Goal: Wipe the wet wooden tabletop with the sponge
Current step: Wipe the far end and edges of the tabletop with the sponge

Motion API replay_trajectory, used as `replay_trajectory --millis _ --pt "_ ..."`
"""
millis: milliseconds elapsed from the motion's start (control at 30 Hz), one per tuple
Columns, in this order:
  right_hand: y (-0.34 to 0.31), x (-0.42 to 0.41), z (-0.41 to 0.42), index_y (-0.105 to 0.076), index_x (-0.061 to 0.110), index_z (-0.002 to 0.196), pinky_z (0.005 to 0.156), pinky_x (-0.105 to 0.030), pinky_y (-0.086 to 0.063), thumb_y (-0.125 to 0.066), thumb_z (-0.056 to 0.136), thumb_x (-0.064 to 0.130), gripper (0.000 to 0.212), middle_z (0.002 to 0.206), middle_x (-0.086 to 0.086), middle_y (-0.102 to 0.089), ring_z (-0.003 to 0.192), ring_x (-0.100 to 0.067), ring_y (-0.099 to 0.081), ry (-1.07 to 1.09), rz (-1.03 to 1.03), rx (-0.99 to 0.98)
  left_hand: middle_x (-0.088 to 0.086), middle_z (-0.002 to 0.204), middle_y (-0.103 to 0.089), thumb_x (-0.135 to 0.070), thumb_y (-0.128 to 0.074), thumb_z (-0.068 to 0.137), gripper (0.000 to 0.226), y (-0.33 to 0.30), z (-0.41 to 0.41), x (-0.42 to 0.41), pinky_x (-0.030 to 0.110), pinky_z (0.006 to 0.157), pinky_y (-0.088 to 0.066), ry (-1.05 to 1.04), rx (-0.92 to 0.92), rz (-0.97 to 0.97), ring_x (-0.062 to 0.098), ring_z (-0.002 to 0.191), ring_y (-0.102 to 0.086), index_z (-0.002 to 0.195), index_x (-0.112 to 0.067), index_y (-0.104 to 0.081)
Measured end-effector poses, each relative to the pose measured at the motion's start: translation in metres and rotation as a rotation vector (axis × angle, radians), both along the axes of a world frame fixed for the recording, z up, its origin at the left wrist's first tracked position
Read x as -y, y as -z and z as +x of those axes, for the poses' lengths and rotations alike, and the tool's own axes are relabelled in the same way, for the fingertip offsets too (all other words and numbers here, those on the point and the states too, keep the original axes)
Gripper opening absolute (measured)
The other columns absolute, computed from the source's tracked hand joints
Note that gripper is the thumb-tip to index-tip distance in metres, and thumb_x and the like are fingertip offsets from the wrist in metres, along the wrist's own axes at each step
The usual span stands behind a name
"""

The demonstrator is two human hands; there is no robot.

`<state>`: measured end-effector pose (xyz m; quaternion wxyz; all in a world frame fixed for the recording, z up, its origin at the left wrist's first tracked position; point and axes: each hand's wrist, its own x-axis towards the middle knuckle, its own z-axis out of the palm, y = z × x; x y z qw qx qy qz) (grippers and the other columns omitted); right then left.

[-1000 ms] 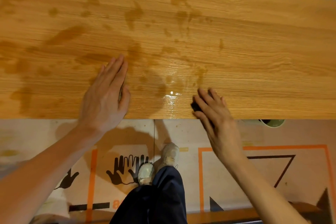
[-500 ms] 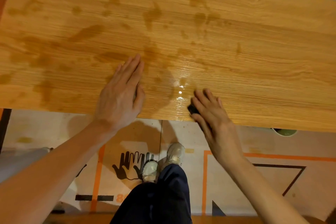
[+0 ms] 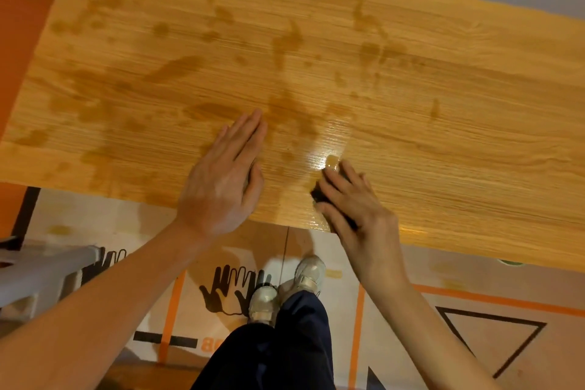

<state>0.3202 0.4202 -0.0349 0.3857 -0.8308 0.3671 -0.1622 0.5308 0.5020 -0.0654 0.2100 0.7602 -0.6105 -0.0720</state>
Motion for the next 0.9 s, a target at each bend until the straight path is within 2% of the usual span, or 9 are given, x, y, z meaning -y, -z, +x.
replay_trajectory --millis 133,200,333,400,467,567,667,800,900 --pt "-0.003 0.064 0.049 -0.062 0.008 0.126 0.122 -0.037 -0.019 -0.061 0.093 0.016 0.034 0.14 -0.005 -0.053 0.142 -0.018 -0.032 0.122 -0.016 -0.036 0.018 0.161 -0.033 -0.012 -0.046 0.101 0.052 0.001 -0.002 -0.001 0.045 0.125 -0.023 0.007 0.01 -0.037 0.028 0.152 -0.029 0.151 0.003 -0.038" --pt "-0.002 0.057 0.049 -0.059 0.009 0.129 0.122 -0.038 -0.018 -0.059 0.095 0.016 0.034 0.142 -0.005 -0.051 0.144 -0.018 -0.029 0.13 -0.025 -0.054 0.014 0.162 -0.031 -0.014 -0.045 0.101 0.054 0.0 -0.003 -0.001 0.042 0.126 -0.021 -0.005 0.012 -0.014 0.026 0.153 -0.027 0.152 0.0 -0.036" --pt "-0.004 -0.019 0.008 -0.06 0.011 0.126 0.112 -0.053 -0.034 -0.068 0.085 0.006 0.042 0.139 -0.008 -0.053 0.138 -0.028 -0.039 -0.1 -0.157 -0.082 0.006 0.166 -0.023 -0.02 -0.039 0.102 0.057 -0.002 -0.001 0.0 0.032 0.128 -0.01 -0.03 0.009 0.092 0.018 0.155 -0.018 0.157 -0.007 -0.029" --pt "-0.001 -0.022 0.005 -0.064 0.007 0.121 0.107 -0.058 -0.038 -0.068 0.085 0.009 0.036 0.134 -0.013 -0.057 0.133 -0.035 -0.044 -0.186 -0.128 -0.071 0.006 0.167 -0.021 -0.022 -0.037 0.103 0.057 -0.002 -0.001 0.001 0.031 0.128 -0.007 -0.021 -0.017 0.118 0.017 0.156 -0.014 0.158 -0.007 -0.027" --pt "-0.002 0.006 0.026 -0.063 0.005 0.124 0.116 -0.046 -0.029 -0.061 0.091 0.013 0.033 0.137 -0.011 -0.055 0.137 -0.028 -0.038 -0.218 -0.09 -0.063 0.006 0.167 -0.02 -0.024 -0.037 0.103 0.058 -0.002 0.0 0.001 0.032 0.128 -0.007 -0.01 -0.035 0.126 0.017 0.157 -0.012 0.158 -0.007 -0.027" --pt "-0.001 0.06 0.076 -0.058 0.005 0.129 0.121 -0.031 -0.013 -0.056 0.096 0.016 0.034 0.142 -0.01 -0.051 0.142 -0.019 -0.027 -0.1 -0.082 -0.057 0.008 0.167 -0.022 -0.022 -0.039 0.102 0.058 -0.002 0.001 0.001 0.034 0.128 -0.009 0.002 -0.058 0.116 0.019 0.156 -0.014 0.157 -0.005 -0.03" --pt "0.006 0.068 0.096 -0.054 0.006 0.133 0.122 -0.033 -0.006 -0.05 0.1 0.017 0.036 0.146 -0.009 -0.046 0.145 -0.023 -0.024 -0.03 -0.086 -0.099 0.01 0.166 -0.025 -0.019 -0.041 0.1 0.058 -0.003 0.001 0.001 0.036 0.127 -0.011 0.0 -0.079 0.105 0.023 0.156 -0.017 0.155 -0.003 -0.033" --pt "0.004 0.044 0.025 -0.05 0.007 0.137 0.123 -0.041 -0.014 -0.058 0.096 0.011 0.042 0.147 -0.008 -0.045 0.146 -0.024 -0.025 -0.072 -0.161 -0.109 0.014 0.163 -0.03 -0.018 -0.04 0.099 0.055 -0.007 -0.003 0.002 0.038 0.127 -0.014 -0.018 -0.092 0.057 0.026 0.154 -0.023 0.151 -0.001 -0.037" --pt "0.004 0.073 -0.036 -0.054 0.005 0.133 0.12 -0.046 -0.021 -0.057 0.096 0.008 0.038 0.144 -0.004 -0.048 0.145 -0.019 -0.028 0.2 -0.142 -0.107 0.016 0.161 -0.032 -0.017 -0.039 0.099 0.054 -0.008 -0.003 0.004 0.042 0.127 -0.017 -0.027 -0.102 0.047 0.029 0.153 -0.026 0.15 0.001 -0.038"
